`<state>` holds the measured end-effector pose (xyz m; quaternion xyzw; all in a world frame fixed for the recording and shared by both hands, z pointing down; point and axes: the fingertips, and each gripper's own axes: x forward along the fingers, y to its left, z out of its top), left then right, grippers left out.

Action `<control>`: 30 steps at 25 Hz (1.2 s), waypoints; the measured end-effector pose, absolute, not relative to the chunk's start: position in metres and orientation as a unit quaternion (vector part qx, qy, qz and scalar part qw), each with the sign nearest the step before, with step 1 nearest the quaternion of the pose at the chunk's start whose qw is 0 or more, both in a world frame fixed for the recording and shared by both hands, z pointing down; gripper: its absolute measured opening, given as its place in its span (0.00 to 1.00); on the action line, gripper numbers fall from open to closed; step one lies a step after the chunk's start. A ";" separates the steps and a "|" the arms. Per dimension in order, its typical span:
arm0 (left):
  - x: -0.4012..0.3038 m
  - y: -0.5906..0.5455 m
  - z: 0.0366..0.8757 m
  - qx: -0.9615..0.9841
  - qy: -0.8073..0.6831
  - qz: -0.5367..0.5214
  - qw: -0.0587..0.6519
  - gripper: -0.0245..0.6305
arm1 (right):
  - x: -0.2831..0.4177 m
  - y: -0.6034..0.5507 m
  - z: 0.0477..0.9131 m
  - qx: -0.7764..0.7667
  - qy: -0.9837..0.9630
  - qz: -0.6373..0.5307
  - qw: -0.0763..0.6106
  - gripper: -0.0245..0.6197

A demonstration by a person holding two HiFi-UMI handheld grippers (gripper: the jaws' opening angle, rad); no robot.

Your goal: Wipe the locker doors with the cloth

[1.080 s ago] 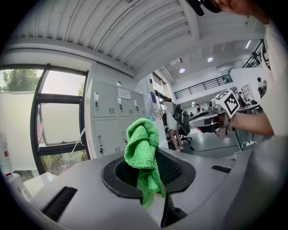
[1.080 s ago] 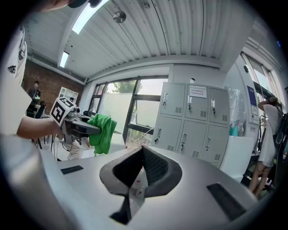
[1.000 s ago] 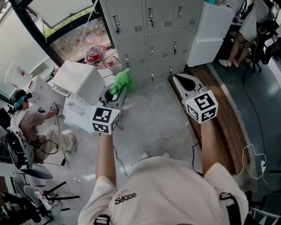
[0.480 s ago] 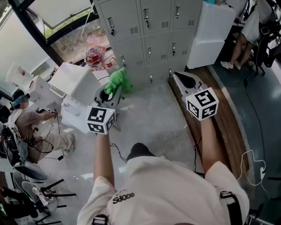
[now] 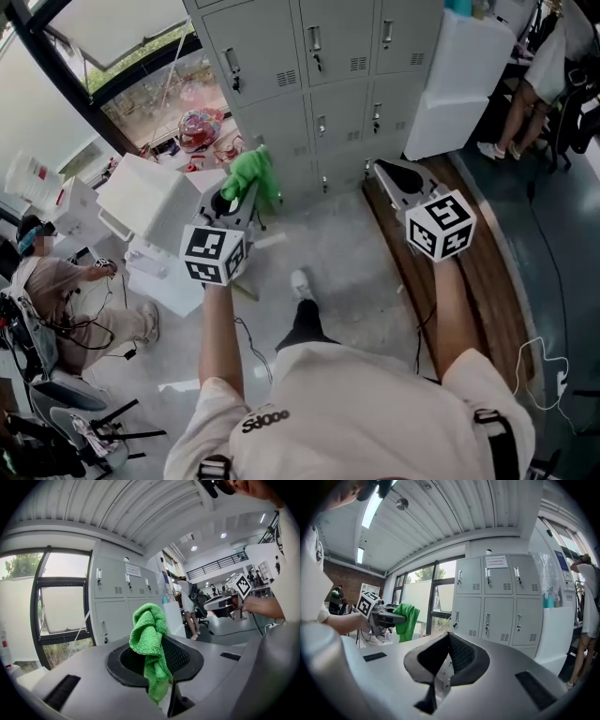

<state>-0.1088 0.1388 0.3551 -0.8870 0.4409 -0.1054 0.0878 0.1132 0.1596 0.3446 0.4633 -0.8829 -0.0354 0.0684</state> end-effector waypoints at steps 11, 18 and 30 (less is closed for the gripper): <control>-0.153 -0.107 0.322 -0.886 0.446 -0.084 0.095 0.17 | 0.068 -0.068 0.300 0.458 -0.887 -0.046 0.037 0.05; -0.169 -0.207 0.320 -0.885 0.451 -0.075 0.085 0.17 | 0.051 -0.170 0.293 0.460 -0.886 -0.045 0.034 0.05; -0.203 -0.290 0.311 -0.822 0.561 -0.067 0.066 0.17 | 0.042 -0.282 0.300 0.409 -0.911 -0.032 0.032 0.05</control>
